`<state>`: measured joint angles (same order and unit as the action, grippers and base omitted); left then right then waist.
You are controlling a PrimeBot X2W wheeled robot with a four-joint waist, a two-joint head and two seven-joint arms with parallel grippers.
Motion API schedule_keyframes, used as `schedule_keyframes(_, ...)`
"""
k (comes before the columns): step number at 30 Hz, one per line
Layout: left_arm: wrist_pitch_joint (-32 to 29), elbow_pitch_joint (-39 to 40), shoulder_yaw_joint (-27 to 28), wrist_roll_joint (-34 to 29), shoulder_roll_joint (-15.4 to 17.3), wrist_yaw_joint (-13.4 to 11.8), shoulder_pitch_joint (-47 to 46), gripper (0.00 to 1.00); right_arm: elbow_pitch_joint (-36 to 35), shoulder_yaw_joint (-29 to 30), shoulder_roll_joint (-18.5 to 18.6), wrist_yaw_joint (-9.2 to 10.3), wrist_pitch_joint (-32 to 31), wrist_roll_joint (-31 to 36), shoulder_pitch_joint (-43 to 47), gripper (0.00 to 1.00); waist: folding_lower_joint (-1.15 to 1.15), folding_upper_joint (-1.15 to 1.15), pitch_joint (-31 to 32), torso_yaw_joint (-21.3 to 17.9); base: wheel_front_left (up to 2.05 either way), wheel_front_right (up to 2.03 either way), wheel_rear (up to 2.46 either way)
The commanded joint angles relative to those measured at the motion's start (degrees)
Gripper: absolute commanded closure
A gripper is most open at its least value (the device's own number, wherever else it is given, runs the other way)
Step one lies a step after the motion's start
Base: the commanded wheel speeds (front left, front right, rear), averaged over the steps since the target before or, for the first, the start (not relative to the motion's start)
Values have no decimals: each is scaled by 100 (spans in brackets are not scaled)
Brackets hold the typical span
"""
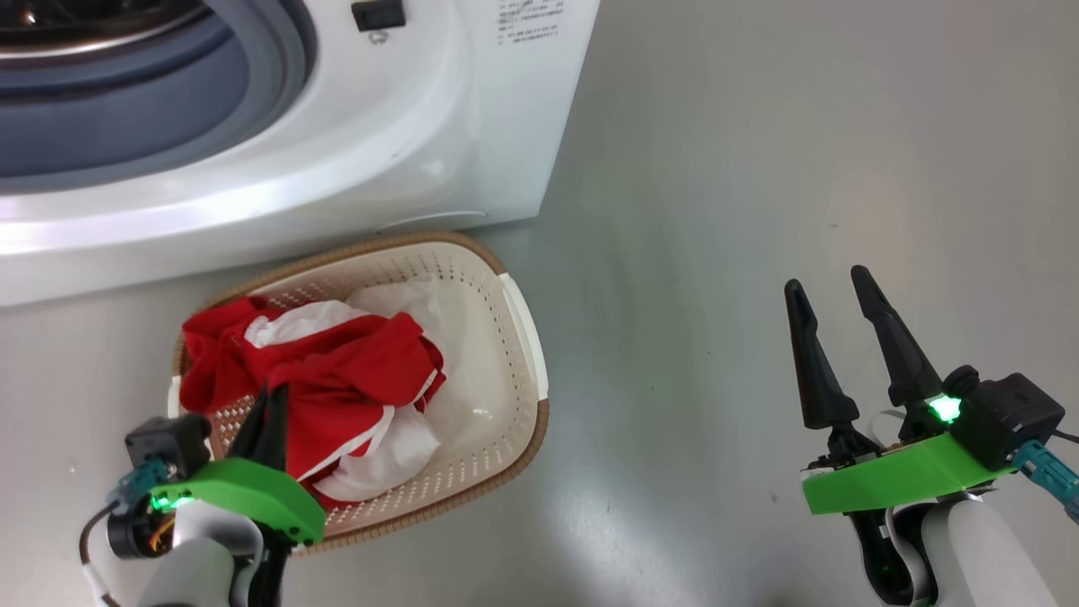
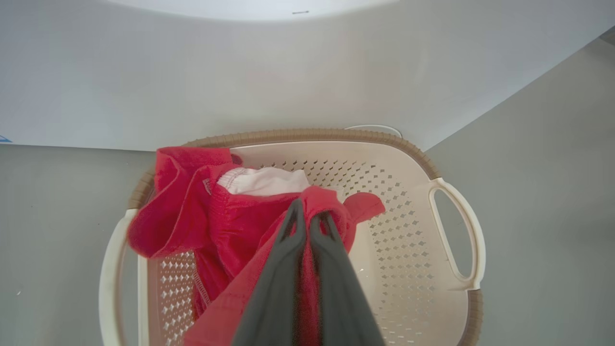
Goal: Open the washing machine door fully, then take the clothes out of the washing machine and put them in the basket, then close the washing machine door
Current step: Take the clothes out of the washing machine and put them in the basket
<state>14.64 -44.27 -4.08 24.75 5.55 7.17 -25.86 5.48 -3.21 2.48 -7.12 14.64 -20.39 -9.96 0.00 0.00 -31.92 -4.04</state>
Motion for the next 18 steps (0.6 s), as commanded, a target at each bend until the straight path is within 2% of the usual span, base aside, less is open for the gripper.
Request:
schedule_keyframes(1,36,-60,98,-55,191,32,-82,100,-152,-161,40,-36,36,84,-36,0,0,0,-159,6,0,0,0)
schedule_keyframes(14,36,-733,-76,-112,331,32,-822,100,-270,-180,40,-36,36,160,-251,0,0,0,-723,39,0,0,0)
schedule_keyframes(15,36,-766,-83,-112,336,32,-851,95,-274,-185,40,-36,36,162,-262,0,0,0,-742,36,0,0,0)
schedule_keyframes(18,36,-841,-93,-103,343,32,-913,67,-281,-195,40,-36,36,165,-290,0,0,0,-784,35,0,0,0)
